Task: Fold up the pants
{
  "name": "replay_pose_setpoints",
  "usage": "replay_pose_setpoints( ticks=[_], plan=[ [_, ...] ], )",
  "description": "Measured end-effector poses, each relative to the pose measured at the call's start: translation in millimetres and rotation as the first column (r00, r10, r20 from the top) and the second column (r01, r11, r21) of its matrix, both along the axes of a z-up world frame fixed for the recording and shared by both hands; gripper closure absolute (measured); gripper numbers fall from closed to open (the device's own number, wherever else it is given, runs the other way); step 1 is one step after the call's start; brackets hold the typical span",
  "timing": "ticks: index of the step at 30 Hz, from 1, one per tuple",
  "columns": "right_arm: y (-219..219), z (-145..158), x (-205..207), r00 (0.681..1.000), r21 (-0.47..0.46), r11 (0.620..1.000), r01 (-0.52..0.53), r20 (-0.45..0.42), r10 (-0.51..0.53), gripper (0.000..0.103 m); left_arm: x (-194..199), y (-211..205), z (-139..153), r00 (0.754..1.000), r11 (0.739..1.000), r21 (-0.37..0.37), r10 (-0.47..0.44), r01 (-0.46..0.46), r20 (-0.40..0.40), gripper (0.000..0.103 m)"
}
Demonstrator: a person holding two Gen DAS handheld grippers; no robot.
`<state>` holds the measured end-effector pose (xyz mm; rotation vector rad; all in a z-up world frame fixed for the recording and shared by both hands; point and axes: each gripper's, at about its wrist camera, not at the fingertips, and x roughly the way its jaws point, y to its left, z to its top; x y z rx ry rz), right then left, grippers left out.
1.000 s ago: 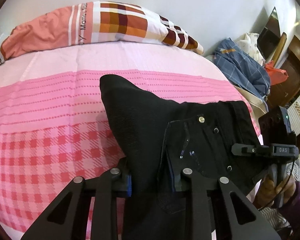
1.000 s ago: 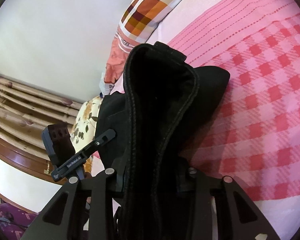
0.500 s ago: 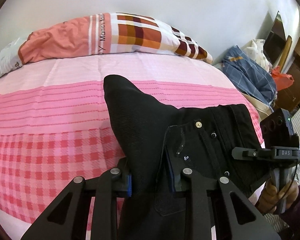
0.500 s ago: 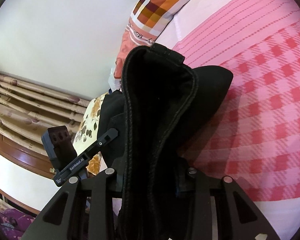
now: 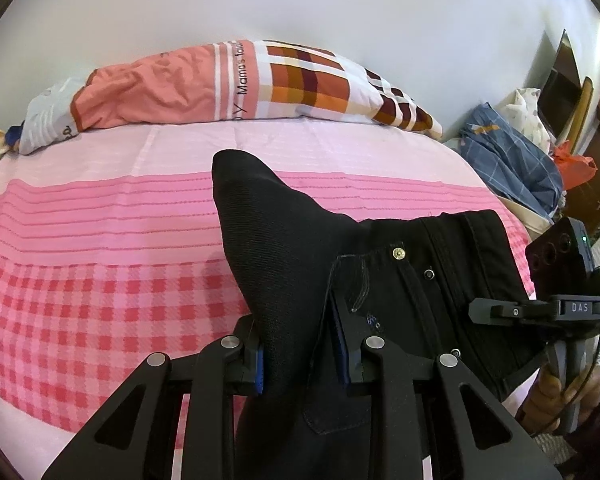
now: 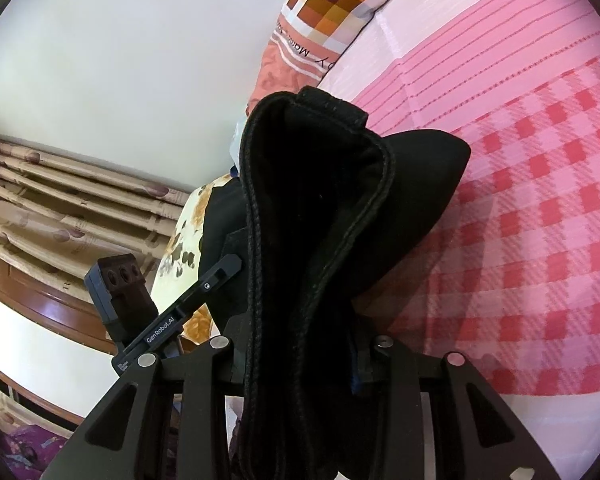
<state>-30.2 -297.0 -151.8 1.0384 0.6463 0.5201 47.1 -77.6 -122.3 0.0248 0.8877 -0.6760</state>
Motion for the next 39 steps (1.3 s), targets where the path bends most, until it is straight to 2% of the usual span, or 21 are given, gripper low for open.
replay_pose_setpoints(
  ticks=[25,39],
  plan=[
    [49.4,16.6,28.5,0.997,-0.023,0.997,-0.077,-0.023,0.076,0.071,-5.8,61.0,-1.0,0.997,0.997,-0.010,0.074,-0.074,0.001,0.076],
    [75.0,32.4,50.3,0.993,-0.034,0.993,-0.117,-0.019,0.116,0.071,5.5,93.5,5.3,0.992,0.992,-0.022,0.124,-0.123,0.008,0.076]
  ],
)
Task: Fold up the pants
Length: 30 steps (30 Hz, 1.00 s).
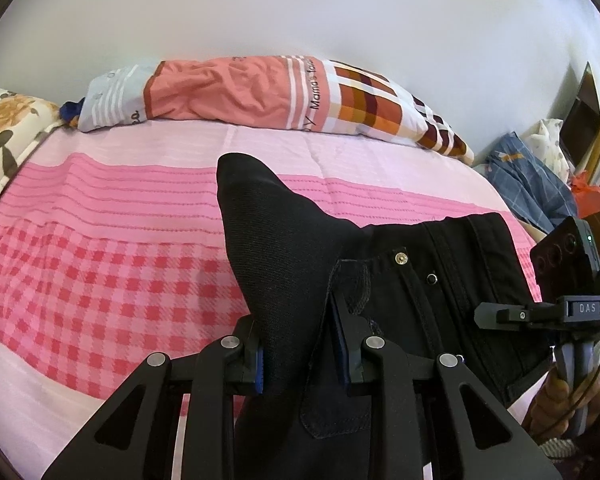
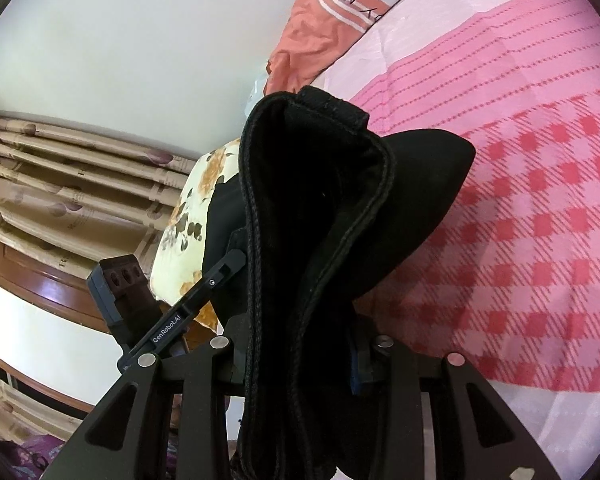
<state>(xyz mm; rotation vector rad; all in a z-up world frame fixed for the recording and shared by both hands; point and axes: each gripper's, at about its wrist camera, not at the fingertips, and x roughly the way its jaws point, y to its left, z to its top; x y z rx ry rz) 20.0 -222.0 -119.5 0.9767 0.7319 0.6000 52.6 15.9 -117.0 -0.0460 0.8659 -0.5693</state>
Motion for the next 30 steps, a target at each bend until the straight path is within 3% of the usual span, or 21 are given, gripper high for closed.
replay_pose_setpoints(
  ticks=[17,30],
  plan=[
    [32.5,25.4,37.7,0.998,-0.025,0.998,-0.061,0.033,0.062,0.071,27.2,42.4,12.2,0.997,0.998,-0.002,0.070,-0.070,0.019,0.076],
    [49.2,44.8,83.4,0.993,-0.034,0.996,-0.088,0.077,0.091,0.071,76.1,73.1,24.6,0.990,0.991,-0.011,0.132,-0.131,0.047,0.076]
  ],
)
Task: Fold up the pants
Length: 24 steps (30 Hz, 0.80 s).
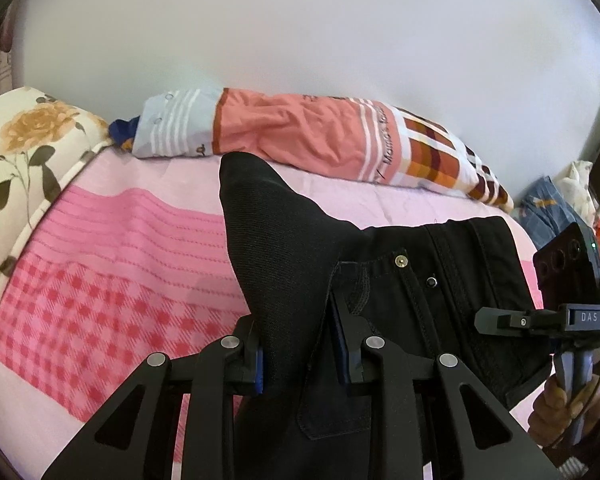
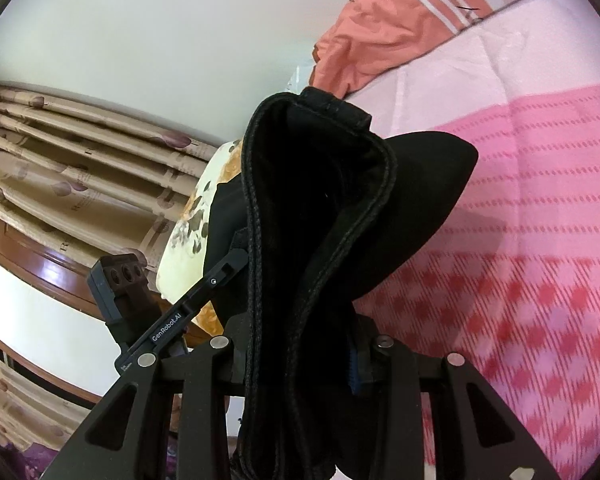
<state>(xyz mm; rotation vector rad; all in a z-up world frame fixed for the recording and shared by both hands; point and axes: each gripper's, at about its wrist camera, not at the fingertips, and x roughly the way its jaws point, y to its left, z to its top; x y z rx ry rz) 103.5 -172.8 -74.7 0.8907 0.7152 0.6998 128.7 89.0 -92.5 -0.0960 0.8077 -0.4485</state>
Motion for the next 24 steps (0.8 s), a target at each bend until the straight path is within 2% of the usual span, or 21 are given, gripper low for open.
replay_pose_setpoints(
  ticks=[10,24],
  plan=[
    [7.0,14.3,48.1,1.000,0.002,1.000,-0.016,0.026,0.016,0.071,45.2,17.7,3.2,0.999,0.999,0.009,0.037,-0.037,0.020,0.076],
    [13.4,15.5,114.2,0.999,0.001,1.000,-0.031,0.033,0.031,0.071,105.0,36.3,-8.3,0.997,0.997,0.018,0.078,-0.078,0.017,0.076]
  ],
)
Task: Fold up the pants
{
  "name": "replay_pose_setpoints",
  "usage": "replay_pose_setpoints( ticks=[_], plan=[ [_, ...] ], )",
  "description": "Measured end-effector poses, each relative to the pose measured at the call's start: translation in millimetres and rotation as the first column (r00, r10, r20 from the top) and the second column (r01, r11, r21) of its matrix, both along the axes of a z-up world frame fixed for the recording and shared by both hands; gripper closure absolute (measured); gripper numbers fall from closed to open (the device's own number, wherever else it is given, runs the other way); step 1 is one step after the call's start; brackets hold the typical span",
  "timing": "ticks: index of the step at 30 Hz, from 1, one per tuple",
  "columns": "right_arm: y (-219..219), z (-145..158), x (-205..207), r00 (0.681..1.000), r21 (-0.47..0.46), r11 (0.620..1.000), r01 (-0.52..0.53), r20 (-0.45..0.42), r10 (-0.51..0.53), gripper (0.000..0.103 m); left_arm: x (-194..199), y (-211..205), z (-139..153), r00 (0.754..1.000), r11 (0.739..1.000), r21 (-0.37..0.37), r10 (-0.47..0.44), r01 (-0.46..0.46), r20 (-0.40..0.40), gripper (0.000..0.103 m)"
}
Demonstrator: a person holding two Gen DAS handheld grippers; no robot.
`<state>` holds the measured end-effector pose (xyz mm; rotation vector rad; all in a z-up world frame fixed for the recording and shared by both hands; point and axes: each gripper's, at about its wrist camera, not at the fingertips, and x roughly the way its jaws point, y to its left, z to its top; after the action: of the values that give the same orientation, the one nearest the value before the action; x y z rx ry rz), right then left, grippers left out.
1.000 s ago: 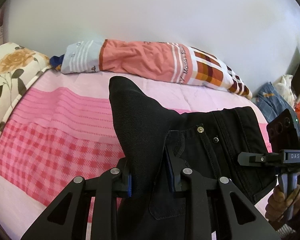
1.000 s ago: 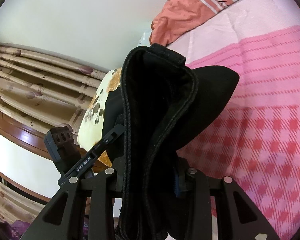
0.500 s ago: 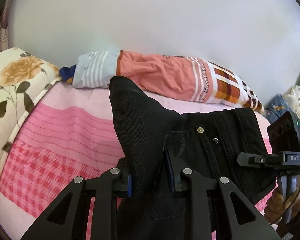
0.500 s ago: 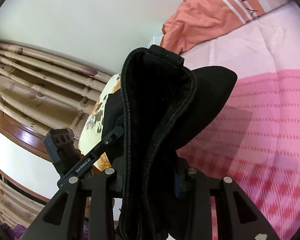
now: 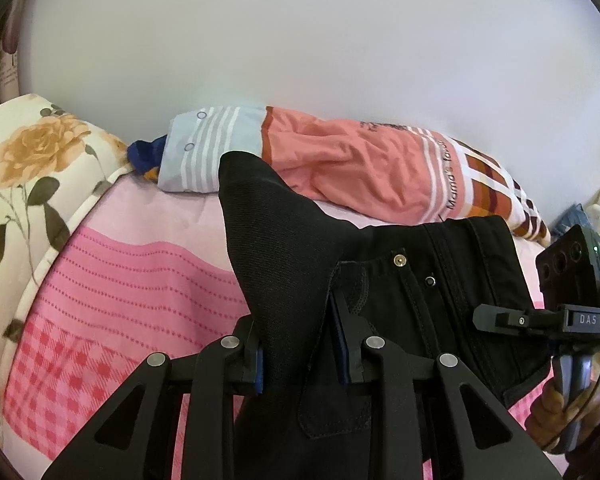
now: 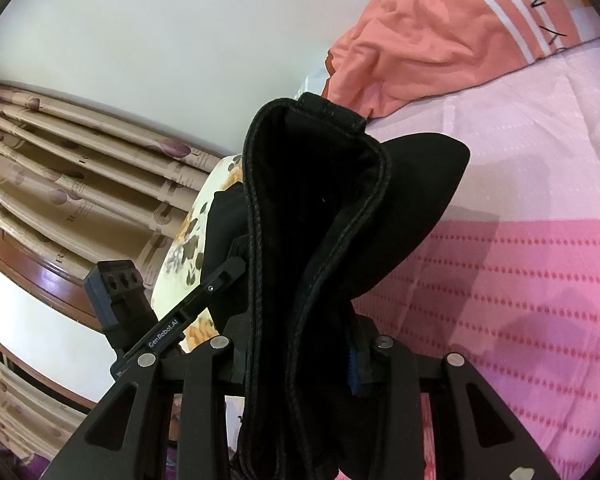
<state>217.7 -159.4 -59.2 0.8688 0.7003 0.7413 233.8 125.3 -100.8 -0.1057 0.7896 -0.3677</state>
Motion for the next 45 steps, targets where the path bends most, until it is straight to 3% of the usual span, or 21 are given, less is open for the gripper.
replay_pose_setpoints(
  ticks=[15,30,35,39,40,42,43,45],
  plan=[
    [-4.4,-14.2,43.3,1.000,0.007,1.000,0.005,-0.021,-0.005,0.071,52.2,-0.4,-21.1,1.000,1.000,0.023,0.011,-0.011,-0.018,0.076],
    [-11.5,-39.1,61.6,0.998,0.033,0.999,0.020,-0.055,-0.018,0.071,80.6,5.0,-55.3,0.998,0.998,0.057,0.028,-0.024,-0.058,0.074],
    [-16.8,-49.0,61.3,0.997,0.036,0.999,0.039,-0.075,-0.036,0.071,80.4,4.1,-63.9,0.997,0.990,0.123,0.073,-0.069,-0.032,0.055],
    [-20.1,-57.1,57.9,0.993,-0.005,0.997,0.074,-0.092,-0.075,0.071,76.7,9.1,-69.2,0.990,0.973,0.182,0.144,-0.142,0.003,0.029],
    [-19.6,-57.3,57.0,0.991,-0.032,0.996,0.087,-0.096,-0.090,0.069,75.4,10.8,-70.3,0.988,0.971,0.183,0.153,-0.152,0.006,0.023],
    [-15.3,-52.3,54.9,0.988,-0.125,0.985,0.121,-0.085,-0.132,0.066,71.0,14.2,-71.5,0.984,0.967,0.185,0.176,-0.177,0.021,0.022],
    [-13.8,-48.3,52.7,0.984,-0.172,0.974,0.145,-0.075,-0.160,0.059,68.7,14.7,-71.4,0.982,0.962,0.194,0.189,-0.191,0.026,0.021],
    [-9.6,-34.9,45.4,0.970,-0.281,0.934,0.221,-0.032,-0.239,0.052,65.2,13.7,-70.8,0.979,0.956,0.211,0.201,-0.203,0.032,0.020]
  ],
)
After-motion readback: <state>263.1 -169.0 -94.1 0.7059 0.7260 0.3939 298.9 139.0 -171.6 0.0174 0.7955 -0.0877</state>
